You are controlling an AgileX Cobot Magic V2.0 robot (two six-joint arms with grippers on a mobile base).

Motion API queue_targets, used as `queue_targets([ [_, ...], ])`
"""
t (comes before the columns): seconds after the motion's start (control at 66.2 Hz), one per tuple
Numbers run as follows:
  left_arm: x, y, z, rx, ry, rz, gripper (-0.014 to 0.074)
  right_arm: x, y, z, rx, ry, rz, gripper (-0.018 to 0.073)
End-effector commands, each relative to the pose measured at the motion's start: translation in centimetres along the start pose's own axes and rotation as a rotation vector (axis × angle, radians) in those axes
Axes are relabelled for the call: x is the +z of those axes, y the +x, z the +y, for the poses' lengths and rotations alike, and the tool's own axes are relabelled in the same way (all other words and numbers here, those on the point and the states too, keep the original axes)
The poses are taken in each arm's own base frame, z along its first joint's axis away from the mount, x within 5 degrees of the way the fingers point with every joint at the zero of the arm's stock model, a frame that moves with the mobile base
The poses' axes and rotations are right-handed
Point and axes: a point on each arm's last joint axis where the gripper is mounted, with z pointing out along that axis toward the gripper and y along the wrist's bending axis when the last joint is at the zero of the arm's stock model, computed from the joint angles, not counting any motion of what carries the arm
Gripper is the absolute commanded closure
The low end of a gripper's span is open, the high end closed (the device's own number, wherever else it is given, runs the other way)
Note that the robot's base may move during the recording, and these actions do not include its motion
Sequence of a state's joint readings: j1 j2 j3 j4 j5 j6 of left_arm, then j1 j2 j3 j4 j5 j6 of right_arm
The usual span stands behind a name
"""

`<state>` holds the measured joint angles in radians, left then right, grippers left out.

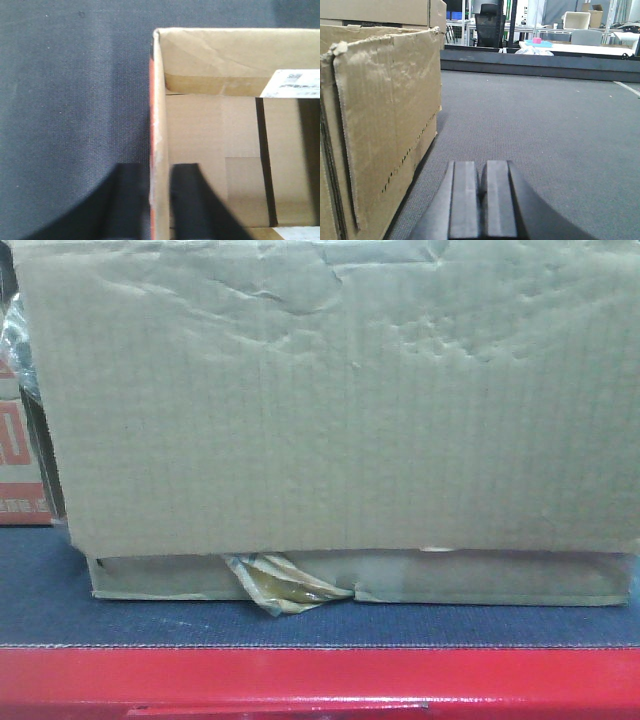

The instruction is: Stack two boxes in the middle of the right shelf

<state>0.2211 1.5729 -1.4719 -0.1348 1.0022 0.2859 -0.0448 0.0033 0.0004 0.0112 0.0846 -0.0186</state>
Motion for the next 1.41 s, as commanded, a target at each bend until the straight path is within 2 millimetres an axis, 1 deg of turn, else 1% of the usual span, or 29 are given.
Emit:
queue_targets([
  [0.0,-0.3,-0.4,0.1,0.005,-0.01,-0.037,0.0344,0.0,-0.2,0.0,0.001,0.006,-0.021,0.0721],
  [0.06,-0.2,-0.5,0.1,0.004,-0.011,-0.04,0.0293,0.0,-0.2,0.0,0.001,0.006,-0.021,0.0721],
  [0.106,0.2,-0.5,0.2,0.003,-0.009,-0.031,0.0274,0.0,-0.2,0.0,0.001,0.006,-0.021,0.0721],
  [0.423,4.8,-0.2,0.5,-0.021,0.032,0.085,0.0279,0.0,-0.2,0.0,0.001,0.006,-0.021,0.0721],
  [0.529,5.5,-0.2,0.6,-0.023,0.034,0.096,0.0287,0.0,-0.2,0.0,0.001,0.006,-0.021,0.0721],
  [0.574,5.5,-0.3,0.6,-0.023,0.03,0.083,0.0316,0.0,-0.2,0.0,0.001,0.006,-0.021,0.0721],
  [0.635,5.5,-0.4,0.6,-0.024,0.028,0.073,0.0384,0.0,-0.2,0.0,0.001,0.006,-0.021,0.0721],
  [0.816,5.5,-0.5,0.6,-0.033,0.038,0.063,0.071,0.0,-0.2,0.0,0.001,0.006,-0.021,0.0721],
  [0.907,5.4,-0.6,0.5,-0.043,0.044,0.058,0.0707,0.0,-0.2,0.0,0.001,0.006,-0.021,0.0721],
  [0.983,4.6,-1.1,0.5,-0.043,0.041,0.038,0.0707,0.0,-0.2,0.0,0.001,0.006,-0.021,0.0721],
  [1.043,3.1,-1.8,0.6,-0.06,0.028,-0.01,0.0707,0.0,-0.2,0.0,0.001,0.006,-0.021,0.0721],
  [1.103,1.2,-2.8,1.0,-0.085,-0.004,-0.085,0.0707,0.0,-0.2,0.0,0.001,0.006,-0.021,0.0721],
  [1.255,-5.2,-5.4,2.4,-0.156,-0.084,-0.29,0.0707,0.0,-0.2,0.0,0.001,0.006,-0.021,0.0721],
  [1.345,-9.1,-6.8,2.5,-0.204,-0.112,-0.4,0.0707,0.0,-0.2,0.0,0.001,0.006,-0.021,0.0721],
  [1.391,-10.7,-7.3,2.1,-0.215,-0.106,-0.441,0.0707,0.0,-0.2,0.0,0.001,0.006,-0.021,0.0721],
])
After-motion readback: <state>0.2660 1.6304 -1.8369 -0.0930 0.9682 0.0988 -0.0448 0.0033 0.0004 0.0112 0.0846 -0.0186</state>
